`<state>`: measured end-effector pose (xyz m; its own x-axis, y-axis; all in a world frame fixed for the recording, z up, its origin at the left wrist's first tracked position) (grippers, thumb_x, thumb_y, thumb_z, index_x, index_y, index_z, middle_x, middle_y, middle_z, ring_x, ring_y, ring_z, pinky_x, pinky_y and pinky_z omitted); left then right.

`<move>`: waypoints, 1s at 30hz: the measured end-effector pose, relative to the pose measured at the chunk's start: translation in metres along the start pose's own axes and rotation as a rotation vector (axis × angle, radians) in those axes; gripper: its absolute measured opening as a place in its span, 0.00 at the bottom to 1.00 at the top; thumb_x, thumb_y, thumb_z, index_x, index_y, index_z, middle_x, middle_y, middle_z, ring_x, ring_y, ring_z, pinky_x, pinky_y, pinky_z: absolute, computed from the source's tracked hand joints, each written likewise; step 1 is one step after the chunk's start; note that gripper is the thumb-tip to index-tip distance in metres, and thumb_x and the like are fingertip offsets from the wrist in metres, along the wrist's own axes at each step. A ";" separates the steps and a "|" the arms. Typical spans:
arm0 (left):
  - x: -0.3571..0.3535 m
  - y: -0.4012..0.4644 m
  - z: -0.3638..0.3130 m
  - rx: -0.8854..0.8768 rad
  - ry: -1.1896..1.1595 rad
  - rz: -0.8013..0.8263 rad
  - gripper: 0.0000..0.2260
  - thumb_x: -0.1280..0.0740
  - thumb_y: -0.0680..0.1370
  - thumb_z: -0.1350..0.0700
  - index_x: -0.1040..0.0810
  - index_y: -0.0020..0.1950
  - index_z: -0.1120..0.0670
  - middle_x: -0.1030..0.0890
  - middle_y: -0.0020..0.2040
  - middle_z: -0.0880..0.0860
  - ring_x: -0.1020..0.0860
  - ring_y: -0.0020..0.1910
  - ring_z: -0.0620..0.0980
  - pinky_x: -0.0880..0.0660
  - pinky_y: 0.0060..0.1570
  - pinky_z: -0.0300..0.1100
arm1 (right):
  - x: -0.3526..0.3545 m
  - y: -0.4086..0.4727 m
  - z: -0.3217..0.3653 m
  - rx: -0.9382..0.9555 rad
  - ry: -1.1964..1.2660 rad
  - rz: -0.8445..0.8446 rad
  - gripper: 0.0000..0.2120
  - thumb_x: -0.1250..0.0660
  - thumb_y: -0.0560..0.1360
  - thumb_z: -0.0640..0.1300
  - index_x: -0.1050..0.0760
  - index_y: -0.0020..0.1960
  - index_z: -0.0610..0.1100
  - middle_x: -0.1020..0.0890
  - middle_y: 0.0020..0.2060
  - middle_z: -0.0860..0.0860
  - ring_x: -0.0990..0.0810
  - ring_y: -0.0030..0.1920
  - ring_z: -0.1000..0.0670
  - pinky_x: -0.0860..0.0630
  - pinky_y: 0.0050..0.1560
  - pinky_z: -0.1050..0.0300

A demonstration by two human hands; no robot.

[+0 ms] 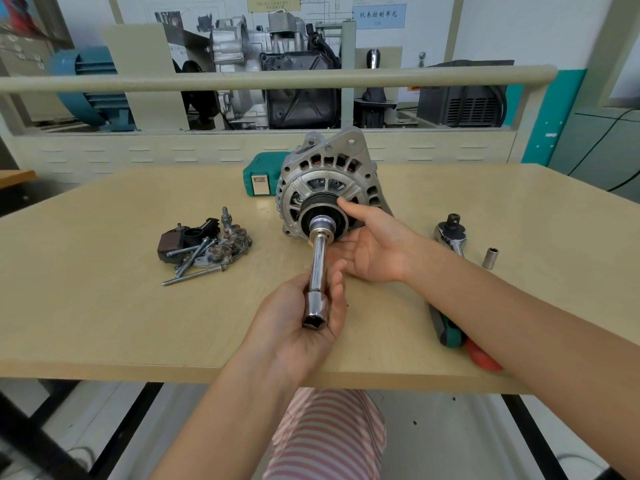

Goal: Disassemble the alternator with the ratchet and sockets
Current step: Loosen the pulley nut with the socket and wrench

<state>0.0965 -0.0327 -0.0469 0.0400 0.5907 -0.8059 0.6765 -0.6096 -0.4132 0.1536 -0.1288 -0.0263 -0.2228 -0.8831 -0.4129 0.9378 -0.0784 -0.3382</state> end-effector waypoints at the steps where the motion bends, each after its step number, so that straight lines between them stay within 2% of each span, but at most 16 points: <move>1: -0.002 0.001 0.000 -0.006 0.017 0.012 0.18 0.41 0.81 0.57 0.20 0.39 0.66 0.21 0.30 0.55 0.25 0.20 0.45 0.31 0.14 0.33 | 0.000 0.000 0.000 0.001 -0.005 0.000 0.25 0.37 0.76 0.55 0.28 0.61 0.35 0.20 0.53 0.41 0.21 0.48 0.46 0.25 0.40 0.57; 3: -0.008 0.002 -0.001 -0.036 0.067 0.029 0.18 0.37 0.79 0.54 0.20 0.36 0.64 0.22 0.33 0.55 0.25 0.21 0.44 0.32 0.14 0.32 | 0.000 0.000 -0.001 -0.007 -0.005 0.001 0.24 0.37 0.76 0.55 0.27 0.59 0.36 0.19 0.47 0.43 0.20 0.42 0.48 0.24 0.40 0.58; 5: -0.012 0.002 -0.001 -0.049 0.107 0.038 0.11 0.34 0.77 0.57 0.22 0.38 0.62 0.22 0.32 0.54 0.25 0.22 0.43 0.32 0.15 0.31 | -0.001 -0.001 -0.002 -0.020 -0.004 0.001 0.25 0.37 0.76 0.56 0.27 0.61 0.36 0.19 0.47 0.44 0.19 0.36 0.49 0.24 0.34 0.60; 8: -0.011 0.003 0.003 -0.038 0.100 0.036 0.08 0.34 0.77 0.59 0.24 0.39 0.61 0.21 0.31 0.55 0.24 0.21 0.44 0.28 0.17 0.33 | -0.001 -0.002 -0.001 -0.021 -0.010 -0.002 0.25 0.37 0.76 0.55 0.27 0.60 0.35 0.20 0.47 0.43 0.21 0.39 0.49 0.25 0.29 0.61; 9: -0.009 0.004 0.003 -0.039 0.097 0.035 0.10 0.35 0.78 0.57 0.24 0.39 0.61 0.20 0.31 0.55 0.23 0.22 0.45 0.27 0.18 0.35 | -0.001 -0.002 -0.001 -0.018 -0.013 -0.001 0.23 0.37 0.76 0.55 0.27 0.57 0.35 0.20 0.45 0.43 0.22 0.39 0.48 0.25 0.30 0.60; 12: -0.006 0.003 0.005 -0.014 0.087 0.030 0.14 0.37 0.79 0.53 0.21 0.42 0.62 0.18 0.33 0.57 0.21 0.23 0.48 0.24 0.20 0.40 | -0.001 -0.001 0.000 -0.015 0.005 0.009 0.21 0.37 0.76 0.55 0.26 0.54 0.36 0.20 0.41 0.44 0.21 0.42 0.47 0.26 0.45 0.58; 13: -0.007 0.002 0.006 0.015 0.081 0.043 0.16 0.38 0.79 0.52 0.20 0.43 0.63 0.17 0.33 0.56 0.21 0.23 0.48 0.23 0.21 0.40 | -0.001 -0.001 -0.001 -0.020 0.011 0.011 0.21 0.37 0.76 0.55 0.26 0.54 0.36 0.20 0.41 0.44 0.21 0.41 0.47 0.26 0.47 0.58; 14: -0.008 0.001 0.009 0.057 0.072 0.067 0.17 0.38 0.79 0.52 0.18 0.43 0.63 0.17 0.34 0.56 0.22 0.24 0.48 0.24 0.21 0.38 | -0.001 -0.002 -0.001 -0.025 0.015 0.012 0.21 0.37 0.76 0.55 0.26 0.53 0.36 0.20 0.40 0.44 0.21 0.38 0.48 0.25 0.46 0.59; 16: -0.012 0.000 0.012 0.126 0.039 0.116 0.18 0.41 0.79 0.52 0.18 0.43 0.63 0.18 0.35 0.54 0.24 0.25 0.47 0.28 0.19 0.34 | -0.003 -0.004 -0.003 -0.036 0.021 0.017 0.21 0.37 0.76 0.55 0.26 0.52 0.35 0.21 0.40 0.44 0.23 0.26 0.50 0.24 0.29 0.63; 17: -0.013 -0.001 0.012 0.138 0.023 0.124 0.17 0.42 0.80 0.52 0.19 0.44 0.63 0.18 0.36 0.54 0.25 0.25 0.47 0.31 0.17 0.32 | -0.003 -0.006 -0.003 -0.040 0.027 0.019 0.21 0.37 0.76 0.55 0.27 0.53 0.35 0.21 0.41 0.43 0.25 0.22 0.51 0.28 0.21 0.64; 18: -0.014 -0.001 0.011 0.132 0.020 0.123 0.16 0.42 0.80 0.53 0.21 0.45 0.62 0.19 0.36 0.54 0.26 0.24 0.46 0.32 0.16 0.31 | -0.004 -0.007 -0.003 -0.040 0.032 0.018 0.21 0.37 0.76 0.55 0.27 0.54 0.35 0.21 0.42 0.43 0.24 0.22 0.51 0.31 0.18 0.65; 20: -0.013 0.001 0.007 0.080 0.054 0.099 0.11 0.38 0.78 0.54 0.24 0.46 0.62 0.21 0.34 0.55 0.26 0.23 0.46 0.33 0.15 0.31 | -0.003 -0.006 -0.002 -0.026 0.024 0.008 0.23 0.37 0.76 0.54 0.27 0.58 0.35 0.20 0.44 0.43 0.20 0.33 0.48 0.26 0.24 0.61; 22: -0.011 0.003 0.004 0.001 0.077 0.057 0.07 0.34 0.77 0.58 0.26 0.43 0.62 0.23 0.32 0.55 0.25 0.24 0.45 0.31 0.16 0.31 | -0.001 -0.004 -0.001 -0.017 0.006 -0.011 0.26 0.36 0.76 0.55 0.29 0.63 0.34 0.20 0.49 0.42 0.21 0.44 0.47 0.23 0.39 0.57; 24: -0.006 0.004 0.000 -0.079 0.074 0.018 0.05 0.34 0.76 0.62 0.25 0.42 0.62 0.23 0.30 0.55 0.23 0.25 0.45 0.27 0.19 0.33 | -0.001 -0.003 -0.001 -0.015 0.008 -0.011 0.27 0.36 0.75 0.55 0.29 0.63 0.34 0.20 0.49 0.42 0.21 0.46 0.47 0.25 0.43 0.57; 27: -0.003 0.003 -0.005 -0.144 0.025 -0.004 0.06 0.35 0.77 0.62 0.24 0.44 0.64 0.21 0.29 0.56 0.19 0.27 0.48 0.23 0.22 0.41 | 0.000 -0.003 0.000 -0.011 0.013 -0.012 0.25 0.36 0.75 0.55 0.28 0.60 0.34 0.20 0.45 0.42 0.21 0.45 0.47 0.24 0.46 0.56; 30: -0.004 0.001 -0.004 -0.103 -0.004 0.024 0.10 0.37 0.79 0.58 0.24 0.48 0.65 0.18 0.33 0.60 0.18 0.29 0.52 0.22 0.22 0.46 | 0.000 -0.002 0.001 -0.001 0.033 -0.012 0.26 0.36 0.75 0.54 0.29 0.63 0.34 0.20 0.52 0.41 0.22 0.53 0.45 0.26 0.58 0.54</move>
<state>0.0999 -0.0335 -0.0427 0.0541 0.5744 -0.8168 0.7477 -0.5655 -0.3482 0.1518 -0.1290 -0.0246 -0.2424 -0.8665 -0.4365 0.9348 -0.0882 -0.3441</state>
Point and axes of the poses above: each hand's wrist, its own y-axis towards the middle knuckle, its own x-axis out of the back of the hand, z = x × y, the point moved 9 cm from there along y, towards the middle knuckle
